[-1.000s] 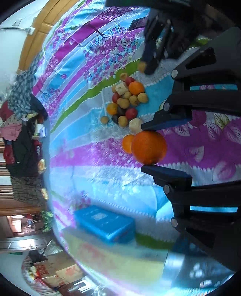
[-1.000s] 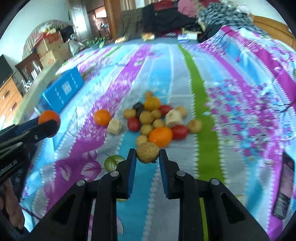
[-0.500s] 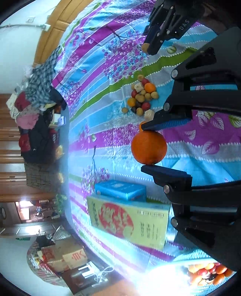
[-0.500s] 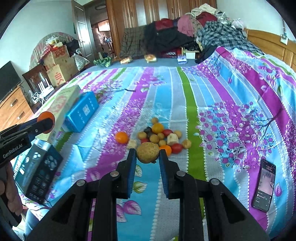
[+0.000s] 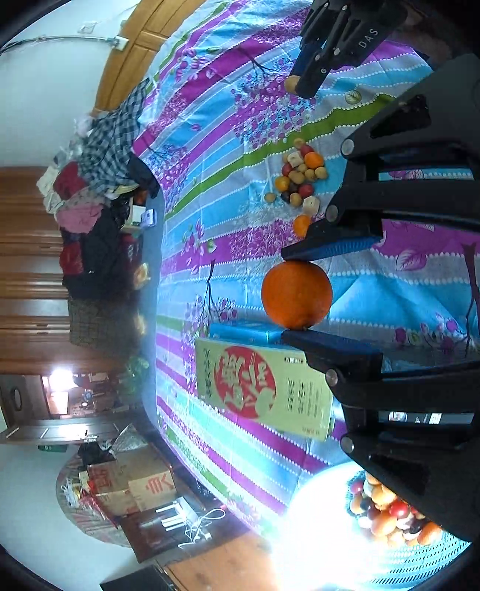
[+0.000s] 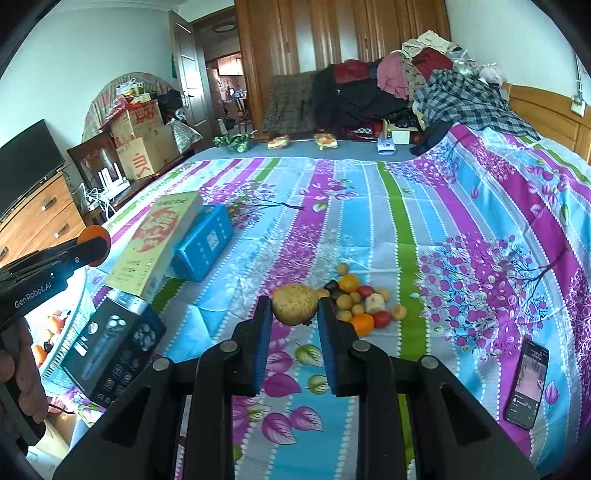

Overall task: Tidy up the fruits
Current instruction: 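Carry the orange and the tan fruit over the light-blue basket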

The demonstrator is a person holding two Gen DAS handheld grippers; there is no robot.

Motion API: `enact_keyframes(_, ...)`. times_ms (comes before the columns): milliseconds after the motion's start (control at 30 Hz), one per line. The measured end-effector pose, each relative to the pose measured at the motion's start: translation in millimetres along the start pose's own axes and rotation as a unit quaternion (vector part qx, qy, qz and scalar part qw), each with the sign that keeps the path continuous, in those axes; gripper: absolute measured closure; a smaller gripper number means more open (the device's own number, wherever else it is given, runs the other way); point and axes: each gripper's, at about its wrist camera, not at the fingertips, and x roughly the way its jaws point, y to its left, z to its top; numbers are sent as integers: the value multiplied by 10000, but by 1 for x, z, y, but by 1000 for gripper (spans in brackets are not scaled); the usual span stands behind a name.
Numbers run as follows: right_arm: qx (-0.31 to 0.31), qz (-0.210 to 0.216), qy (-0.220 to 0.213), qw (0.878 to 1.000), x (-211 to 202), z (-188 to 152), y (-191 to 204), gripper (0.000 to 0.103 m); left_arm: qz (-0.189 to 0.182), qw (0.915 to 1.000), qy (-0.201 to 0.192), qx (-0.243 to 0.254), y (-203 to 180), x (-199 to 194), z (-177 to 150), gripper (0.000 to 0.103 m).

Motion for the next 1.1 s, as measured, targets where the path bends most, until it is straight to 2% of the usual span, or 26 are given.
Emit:
enact_keyframes(333, -189, 177, -102, 9996, -7, 12, 32, 75, 137, 9997, -57, -213, 30, -13, -2, 65)
enact_keyframes(867, -570, 583, -232, 9964, -14, 34, 100, 75, 574, 9958, -200, -685, 97, -39, 0, 65)
enact_keyframes(1100, -690, 741, -204, 9947, -13, 38, 126, 75, 762, 9935, -141, -831, 123, -44, -4, 65)
